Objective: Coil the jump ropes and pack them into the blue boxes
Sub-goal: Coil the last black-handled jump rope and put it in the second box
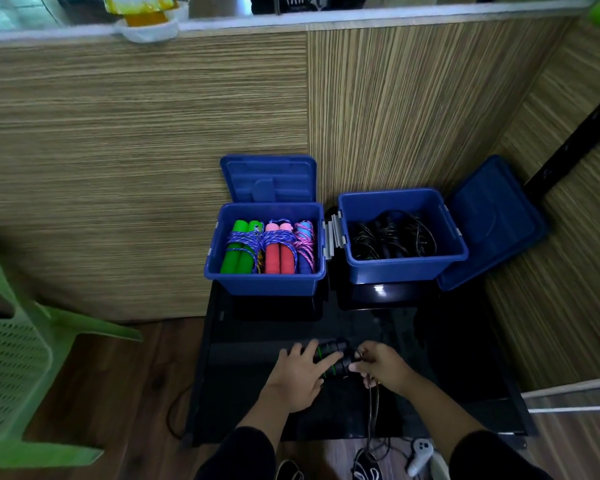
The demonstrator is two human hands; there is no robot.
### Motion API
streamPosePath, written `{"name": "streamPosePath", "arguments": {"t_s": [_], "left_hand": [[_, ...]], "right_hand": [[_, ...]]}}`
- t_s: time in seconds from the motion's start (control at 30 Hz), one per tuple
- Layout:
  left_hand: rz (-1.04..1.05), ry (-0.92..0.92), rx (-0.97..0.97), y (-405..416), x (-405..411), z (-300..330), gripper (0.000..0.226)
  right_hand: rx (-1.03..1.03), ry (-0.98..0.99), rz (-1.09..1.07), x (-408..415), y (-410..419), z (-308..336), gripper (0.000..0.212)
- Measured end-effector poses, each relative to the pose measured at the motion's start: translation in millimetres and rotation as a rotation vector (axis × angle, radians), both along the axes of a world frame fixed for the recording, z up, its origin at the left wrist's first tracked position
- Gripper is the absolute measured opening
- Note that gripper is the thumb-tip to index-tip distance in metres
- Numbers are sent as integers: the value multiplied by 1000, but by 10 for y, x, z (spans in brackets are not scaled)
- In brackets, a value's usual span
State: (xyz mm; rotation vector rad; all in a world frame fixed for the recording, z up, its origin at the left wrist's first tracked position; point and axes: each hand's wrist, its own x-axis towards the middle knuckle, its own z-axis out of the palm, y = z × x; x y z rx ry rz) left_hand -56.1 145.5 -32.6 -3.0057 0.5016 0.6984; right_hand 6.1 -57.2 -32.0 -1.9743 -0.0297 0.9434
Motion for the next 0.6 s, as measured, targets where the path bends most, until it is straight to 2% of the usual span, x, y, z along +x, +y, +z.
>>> {"name": "streamPosePath", "arguments": {"t_s": [0.2,0.33,0.43,0.53,0.6], "left_hand": [[2,28,-19,30,-146,-5,62],[18,60,-111,11,-213,23,67],[104,58,-284,11,-242,62,70],[273,-1,-531,-11,-185,244,65],[420,-63,-688,-25,-85,435,64]], "right_hand": [[-5,-19,-26,15,142,54,15],[13,-85,-31,20,180,92,14],[25,-138,-45,73,228,202,11],[207,-106,-216,163,301,392,7],[312,-106,-303,252,384,588,12]]}}
